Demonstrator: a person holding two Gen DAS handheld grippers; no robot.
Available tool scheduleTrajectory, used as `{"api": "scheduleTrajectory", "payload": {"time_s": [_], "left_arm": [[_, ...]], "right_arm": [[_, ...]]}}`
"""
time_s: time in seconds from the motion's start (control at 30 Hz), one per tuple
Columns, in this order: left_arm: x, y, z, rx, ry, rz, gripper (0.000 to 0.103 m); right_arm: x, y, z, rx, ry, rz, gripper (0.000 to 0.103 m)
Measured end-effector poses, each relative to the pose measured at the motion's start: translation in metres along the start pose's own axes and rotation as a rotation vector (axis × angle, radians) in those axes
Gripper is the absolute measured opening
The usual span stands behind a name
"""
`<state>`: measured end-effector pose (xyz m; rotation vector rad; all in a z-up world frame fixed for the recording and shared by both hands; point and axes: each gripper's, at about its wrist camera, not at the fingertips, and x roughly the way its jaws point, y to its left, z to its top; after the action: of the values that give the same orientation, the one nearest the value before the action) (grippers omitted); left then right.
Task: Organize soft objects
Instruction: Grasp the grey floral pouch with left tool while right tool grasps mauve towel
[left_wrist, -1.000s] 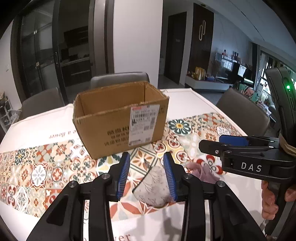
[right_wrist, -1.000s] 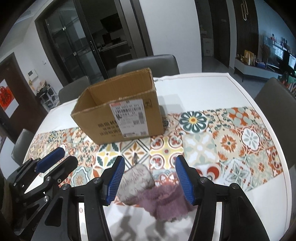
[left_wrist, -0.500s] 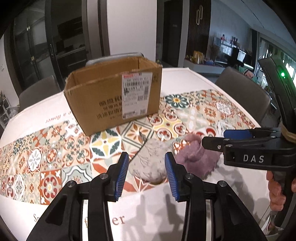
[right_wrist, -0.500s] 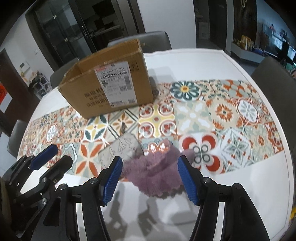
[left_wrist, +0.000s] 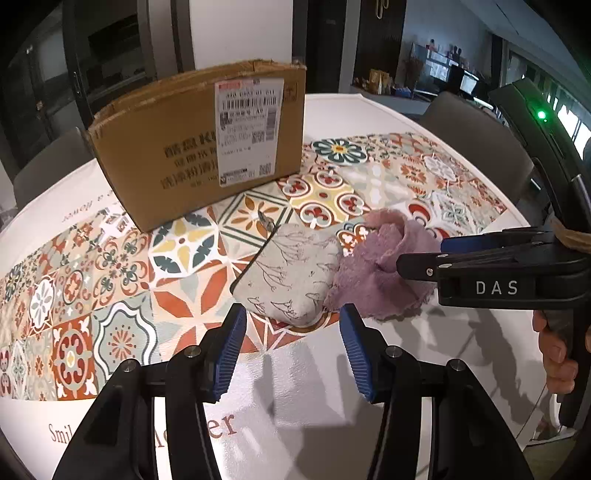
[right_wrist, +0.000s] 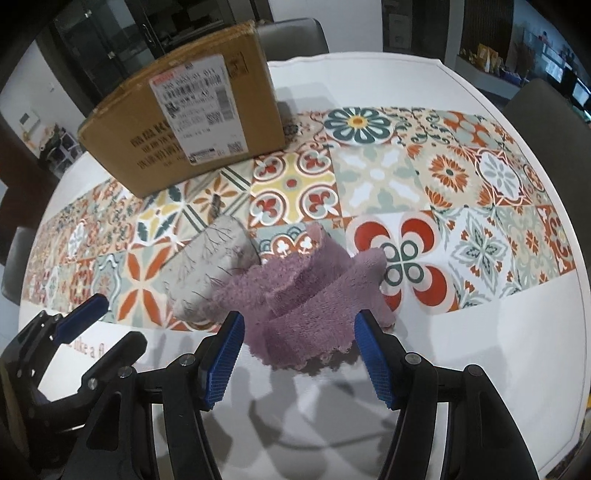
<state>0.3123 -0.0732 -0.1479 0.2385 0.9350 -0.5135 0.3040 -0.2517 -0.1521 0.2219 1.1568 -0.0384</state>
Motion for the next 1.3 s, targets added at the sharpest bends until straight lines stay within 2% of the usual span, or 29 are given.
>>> {"api": "scheduleTrajectory", "payload": {"time_s": [0.43, 0.77, 0.97, 1.03, 1.13, 1.3], "left_arm": [[0.038, -0.002, 0.002, 0.15, 0.06, -0.002, 0.054], [0.058, -0.003, 0.005, 0.196, 0.072, -0.007, 0.054], [0.067, -0.005, 0.003, 0.196, 0.081, -0.022, 0.054], [0.069, -0.007, 0.003, 0.199, 0.079, -0.022, 0.054], [0.069, -0.008, 0.003, 0.192, 0.077, -0.029, 0.045], [0.068, -0.008, 0.004, 0.168, 0.071, -0.034, 0.031]], "right_arm": [[0.033, 0.0, 0.001, -0.008, 0.047, -0.035, 0.063], [0.047, -0.003, 0.005, -0.004, 0.06, -0.045, 0.062], [0.047, -0.004, 0.006, -0.007, 0.055, -0.064, 0.045], [0.046, -0.004, 0.006, -0.008, 0.052, -0.06, 0.036], [0.044, -0.005, 0.005, -0.007, 0.048, -0.049, 0.029], [0.04, -0.005, 0.003, 0.006, 0.048, -0.031, 0.027]]}}
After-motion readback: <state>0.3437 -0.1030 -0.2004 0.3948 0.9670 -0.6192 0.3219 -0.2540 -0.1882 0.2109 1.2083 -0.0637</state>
